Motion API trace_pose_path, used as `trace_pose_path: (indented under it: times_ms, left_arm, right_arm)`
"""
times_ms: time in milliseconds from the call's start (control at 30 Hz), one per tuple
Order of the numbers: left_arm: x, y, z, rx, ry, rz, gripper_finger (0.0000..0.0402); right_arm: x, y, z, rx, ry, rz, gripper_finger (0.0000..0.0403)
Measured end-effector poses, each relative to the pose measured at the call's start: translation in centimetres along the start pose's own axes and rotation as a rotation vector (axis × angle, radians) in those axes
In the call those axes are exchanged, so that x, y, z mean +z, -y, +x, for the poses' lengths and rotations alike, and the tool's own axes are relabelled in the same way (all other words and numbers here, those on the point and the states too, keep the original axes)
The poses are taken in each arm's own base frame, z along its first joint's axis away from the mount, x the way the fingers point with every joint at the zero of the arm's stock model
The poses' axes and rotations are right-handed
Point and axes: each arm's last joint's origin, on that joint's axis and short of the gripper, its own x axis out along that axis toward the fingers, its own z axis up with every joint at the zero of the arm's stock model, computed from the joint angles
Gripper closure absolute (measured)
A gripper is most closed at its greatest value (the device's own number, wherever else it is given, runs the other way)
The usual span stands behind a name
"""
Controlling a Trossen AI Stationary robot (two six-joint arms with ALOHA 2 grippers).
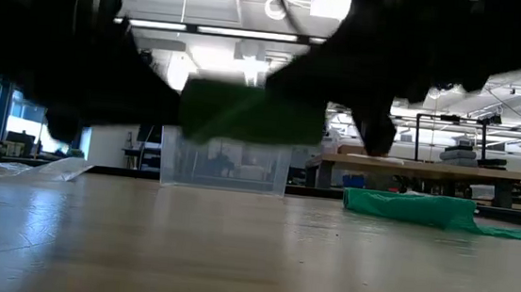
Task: Roll bandage
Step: Roll the green bandage
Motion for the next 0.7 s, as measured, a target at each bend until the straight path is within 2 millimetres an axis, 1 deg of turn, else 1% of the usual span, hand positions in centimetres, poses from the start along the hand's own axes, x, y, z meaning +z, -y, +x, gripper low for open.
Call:
trace_pose_path:
  times_ms: [133,200,267,367,467,533,600,700]
  left_arm:
    - [-1.9,-1.2,0.6,0.036,-0.07,-0.086,0.0401]
    - [-2.3,-1.7,1.0,0.058,-0.089,-0.102,0.0401]
    - [-2.5,-1.9,1.3,0.068,-0.1,-0.107,0.0401]
    - [-2.6,-2.0,1.5,0.068,-0.111,-0.094,0.0401]
    - [-2.5,-2.1,1.7,0.066,-0.127,-0.095,0.0401]
    - [-2.4,-2.2,1.8,0.068,-0.129,-0.096,0.0401]
    - [-2.4,-2.2,1.9,0.069,-0.132,-0.094,0.0401]
    - [-2.5,-2.2,1.9,0.068,-0.135,-0.093,0.0401]
  right_arm:
    - [-1.6,1.6,1.3,-0.007,-0.043,0.066,0.0402]
    - [-1.6,2.0,1.7,0.033,-0.072,0.075,0.0395]
    - [-1.1,2.4,2.1,0.069,-0.097,0.061,0.0374]
    - [-0.8,3.2,2.5,0.127,-0.18,-0.021,0.0321]
    - [-0.5,3.7,2.7,0.266,-0.294,-0.102,0.0263]
    - [-0.8,4.1,2.7,0.342,-0.394,-0.147,0.0234]
    - [-1.2,4.4,2.3,0.371,-0.512,-0.186,0.0221]
    - [-1.8,3.7,1.0,0.423,-0.62,-0.348,0.0219]
